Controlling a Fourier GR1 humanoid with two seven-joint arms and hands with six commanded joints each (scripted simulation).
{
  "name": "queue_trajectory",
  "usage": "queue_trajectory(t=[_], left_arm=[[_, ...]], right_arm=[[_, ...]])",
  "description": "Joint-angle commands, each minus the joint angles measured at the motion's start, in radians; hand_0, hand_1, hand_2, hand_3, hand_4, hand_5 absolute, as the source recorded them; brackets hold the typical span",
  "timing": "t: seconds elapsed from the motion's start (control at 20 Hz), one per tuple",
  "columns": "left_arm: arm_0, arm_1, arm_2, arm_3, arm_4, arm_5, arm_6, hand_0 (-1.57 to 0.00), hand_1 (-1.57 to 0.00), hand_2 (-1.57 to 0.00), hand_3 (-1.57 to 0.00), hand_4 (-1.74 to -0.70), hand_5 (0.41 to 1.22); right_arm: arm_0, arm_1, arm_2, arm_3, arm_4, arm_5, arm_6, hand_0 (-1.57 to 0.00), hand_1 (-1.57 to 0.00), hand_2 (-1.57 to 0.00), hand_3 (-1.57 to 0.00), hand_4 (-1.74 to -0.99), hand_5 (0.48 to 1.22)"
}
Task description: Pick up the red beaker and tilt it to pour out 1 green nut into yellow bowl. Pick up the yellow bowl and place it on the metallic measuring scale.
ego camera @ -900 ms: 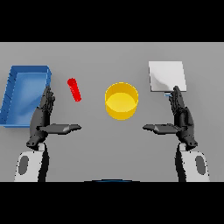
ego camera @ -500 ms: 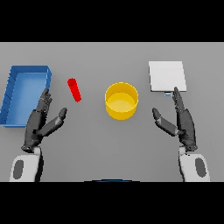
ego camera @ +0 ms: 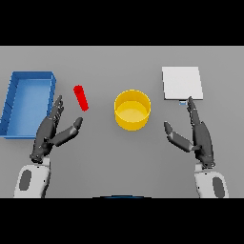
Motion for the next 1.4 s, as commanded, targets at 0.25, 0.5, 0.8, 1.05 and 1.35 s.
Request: queue_trajectory(t=[0.25,0.5,0.8,1.05,1.35], left_arm=[[-0.151,-0.014,0.026,0.227,-0.043,0.034,-0.069,0.0,0.0,0.0,0.0,-1.23,0.636],[-0.274,-0.008,0.065,0.373,-0.042,0.044,-0.113,0.0,0.0,0.0,0.0,-1.27,0.673],[-0.375,-0.01,0.086,0.509,-0.05,0.049,-0.134,0.0,0.0,0.0,0.0,-1.3,0.689],[-0.452,-0.019,0.1,0.619,-0.061,0.062,-0.149,0.0,0.0,0.0,0.0,-1.29,0.683],[-0.511,-0.027,0.131,0.693,-0.033,0.049,-0.206,0.0,0.0,0.0,0.0,-1.33,0.695]], right_arm=[[0.008,-0.016,-0.003,-0.023,-0.015,0.021,-0.015,0.0,0.0,0.0,0.0,-1.267,0.632],[0.003,-0.012,-0.001,-0.01,-0.008,0.015,-0.021,0.0,0.0,0.0,0.0,-1.274,0.635],[-0.01,-0.016,-0.013,-0.007,-0.018,0.015,-0.003,0.0,0.0,0.0,0.0,-1.27,0.642],[0.003,-0.012,-0.009,-0.017,-0.019,0.017,-0.008,0.0,0.0,0.0,0.0,-1.269,0.642],[0.008,-0.012,-0.008,-0.023,-0.011,0.008,-0.008,0.0,0.0,0.0,0.0,-1.264,0.64]])
